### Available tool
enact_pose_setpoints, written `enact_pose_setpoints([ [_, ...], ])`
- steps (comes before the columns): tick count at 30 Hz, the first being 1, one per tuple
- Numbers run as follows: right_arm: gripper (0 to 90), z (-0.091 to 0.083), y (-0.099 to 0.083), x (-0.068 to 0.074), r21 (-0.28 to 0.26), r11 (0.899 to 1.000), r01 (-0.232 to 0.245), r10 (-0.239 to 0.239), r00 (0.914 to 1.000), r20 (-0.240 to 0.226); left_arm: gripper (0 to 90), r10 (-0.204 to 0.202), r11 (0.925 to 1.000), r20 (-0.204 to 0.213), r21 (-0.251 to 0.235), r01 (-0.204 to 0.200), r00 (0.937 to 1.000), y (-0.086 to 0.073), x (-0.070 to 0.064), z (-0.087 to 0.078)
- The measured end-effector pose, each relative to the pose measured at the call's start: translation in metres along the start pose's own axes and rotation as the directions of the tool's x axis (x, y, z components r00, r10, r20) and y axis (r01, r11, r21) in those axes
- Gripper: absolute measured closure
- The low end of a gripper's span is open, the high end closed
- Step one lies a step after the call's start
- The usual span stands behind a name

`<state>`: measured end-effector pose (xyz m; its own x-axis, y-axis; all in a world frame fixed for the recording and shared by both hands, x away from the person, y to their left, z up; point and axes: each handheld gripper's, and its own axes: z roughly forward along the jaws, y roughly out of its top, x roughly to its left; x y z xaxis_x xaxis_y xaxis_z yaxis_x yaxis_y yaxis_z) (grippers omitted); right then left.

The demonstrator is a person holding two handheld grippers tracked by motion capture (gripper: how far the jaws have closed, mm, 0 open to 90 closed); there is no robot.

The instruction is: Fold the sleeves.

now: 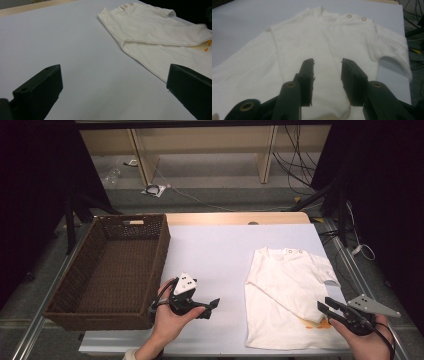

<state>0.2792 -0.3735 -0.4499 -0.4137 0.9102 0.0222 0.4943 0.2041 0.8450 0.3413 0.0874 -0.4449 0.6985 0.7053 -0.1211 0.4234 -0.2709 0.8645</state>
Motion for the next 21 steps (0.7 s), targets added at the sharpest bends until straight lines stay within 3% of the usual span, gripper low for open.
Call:
enact_pose_setpoints([
  [11,57.2,-0.004,0.007,-0.014,0.004,1.000,-0.004,0.004,0.9980,0.062,0.1,-0.001,1.0000,-0.001,0.003,0.001,1.0000,-0.001,0.000,0.001],
  [18,51.8,0.020,0.021,-0.038,0.097,0.994,-0.050,0.041,0.9945,0.096,0.0,0.003,1.0000,-0.002,0.008,-0.003,1.0000,-0.001,0.000,0.001],
  [21,50.8,0.035,0.029,-0.049,0.111,0.992,-0.063,0.050,0.9926,0.110,0.0,-0.003,1.0000,-0.004,0.008,0.003,1.0000,-0.002,0.002,0.001],
])
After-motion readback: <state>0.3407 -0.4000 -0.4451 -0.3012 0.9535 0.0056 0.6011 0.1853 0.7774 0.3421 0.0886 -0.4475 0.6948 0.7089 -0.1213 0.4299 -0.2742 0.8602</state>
